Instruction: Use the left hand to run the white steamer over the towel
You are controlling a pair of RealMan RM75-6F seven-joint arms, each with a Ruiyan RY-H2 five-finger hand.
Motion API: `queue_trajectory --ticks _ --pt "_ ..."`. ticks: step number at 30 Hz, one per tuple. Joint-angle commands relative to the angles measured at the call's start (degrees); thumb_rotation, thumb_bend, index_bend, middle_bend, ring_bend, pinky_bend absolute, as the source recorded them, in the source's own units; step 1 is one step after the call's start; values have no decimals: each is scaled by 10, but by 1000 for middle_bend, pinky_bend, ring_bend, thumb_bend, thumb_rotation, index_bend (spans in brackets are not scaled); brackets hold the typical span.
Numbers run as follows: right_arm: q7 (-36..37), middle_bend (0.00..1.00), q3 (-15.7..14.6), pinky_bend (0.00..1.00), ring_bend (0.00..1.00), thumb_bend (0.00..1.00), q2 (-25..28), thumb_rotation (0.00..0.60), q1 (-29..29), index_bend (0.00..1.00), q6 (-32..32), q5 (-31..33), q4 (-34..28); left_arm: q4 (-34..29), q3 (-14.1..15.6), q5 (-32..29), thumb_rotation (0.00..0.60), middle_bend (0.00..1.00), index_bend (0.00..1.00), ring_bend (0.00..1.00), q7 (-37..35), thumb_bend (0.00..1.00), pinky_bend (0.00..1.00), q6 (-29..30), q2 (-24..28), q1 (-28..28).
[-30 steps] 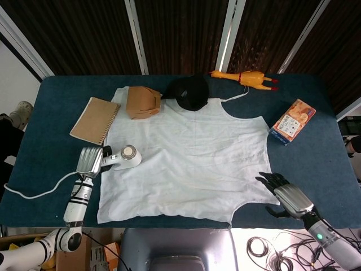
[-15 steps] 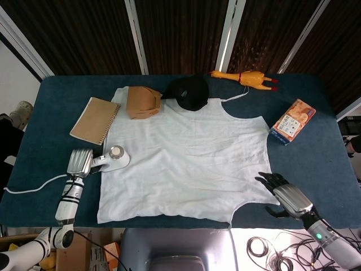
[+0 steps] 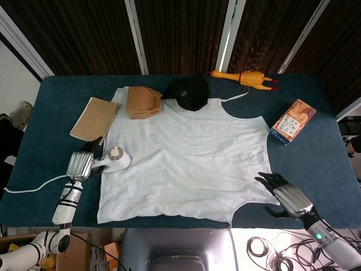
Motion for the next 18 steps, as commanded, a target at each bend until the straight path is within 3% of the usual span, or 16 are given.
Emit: queue_trajectory --ticks 1,6,9,15,18 --pt "-2 0 0 0 0 332 0 600 -1 0 1 0 0 -37 7 4 600 92 23 84 24 0 334 -2 26 6" --pt "-9 0 1 0 0 333 3 600 -5 0 0 10 -3 -150 32 38 600 4 0 0 94 0 261 48 91 30" --pt "-24 0 3 0 0 333 9 600 -14 0 13 17 -13 -232 51 76 600 0 0 0 146 0 225 116 139 60" --pt "-131 0 1 0 0 333 18 600 -95 0 143 13 -33 -371 126 132 600 0 0 0 216 0 203 256 242 173" --pt "-176 0 -6 0 0 333 28 600 -137 0 188 28 -54 -366 142 126 600 0 0 0 203 0 189 305 250 224"
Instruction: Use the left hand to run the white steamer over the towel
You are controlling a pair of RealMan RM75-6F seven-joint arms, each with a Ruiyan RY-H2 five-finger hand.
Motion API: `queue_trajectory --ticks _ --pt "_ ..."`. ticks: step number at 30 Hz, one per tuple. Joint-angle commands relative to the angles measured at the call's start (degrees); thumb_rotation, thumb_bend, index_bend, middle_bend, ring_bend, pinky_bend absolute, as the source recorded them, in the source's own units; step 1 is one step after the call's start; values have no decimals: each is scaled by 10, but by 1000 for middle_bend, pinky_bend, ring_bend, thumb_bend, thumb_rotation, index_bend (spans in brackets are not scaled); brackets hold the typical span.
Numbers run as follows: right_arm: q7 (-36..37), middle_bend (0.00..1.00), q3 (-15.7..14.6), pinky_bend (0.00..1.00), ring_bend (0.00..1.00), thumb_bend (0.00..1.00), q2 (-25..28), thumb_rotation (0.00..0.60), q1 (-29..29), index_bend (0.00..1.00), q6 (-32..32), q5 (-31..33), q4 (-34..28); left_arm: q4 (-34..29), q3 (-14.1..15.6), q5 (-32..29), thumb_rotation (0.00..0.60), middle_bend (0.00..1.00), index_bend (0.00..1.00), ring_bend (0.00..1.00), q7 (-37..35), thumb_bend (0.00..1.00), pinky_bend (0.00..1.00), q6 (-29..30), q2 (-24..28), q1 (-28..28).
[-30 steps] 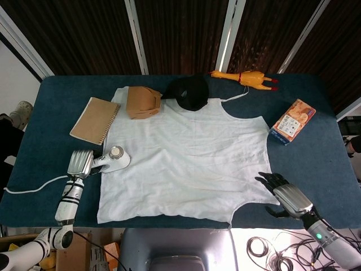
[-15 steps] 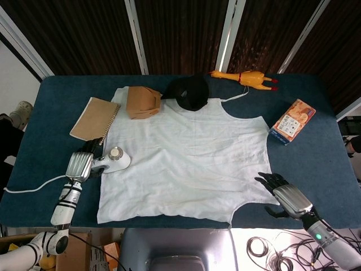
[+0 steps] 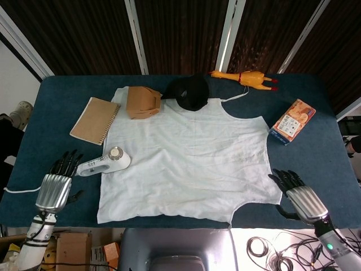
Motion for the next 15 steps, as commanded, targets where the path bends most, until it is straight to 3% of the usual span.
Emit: queue_trajectory --ticks 1,7,10,15 --pt "-78 0 -7 0 0 333 11 600 -77 0 92 17 -30 -13 46 12 600 0 0 0 -5 0 185 89 36 95" --pt "-97 0 10 0 0 333 -18 600 -121 0 153 31 -12 59 82 47 600 0 0 0 -137 0 183 97 17 139" --pt "-102 0 16 0 0 333 -24 600 -122 0 156 26 -7 66 95 69 600 0 0 0 -154 0 183 76 27 135" --pt "-104 0 20 0 0 333 -27 600 -121 0 147 21 -3 69 83 66 600 0 0 0 -137 0 182 63 24 136"
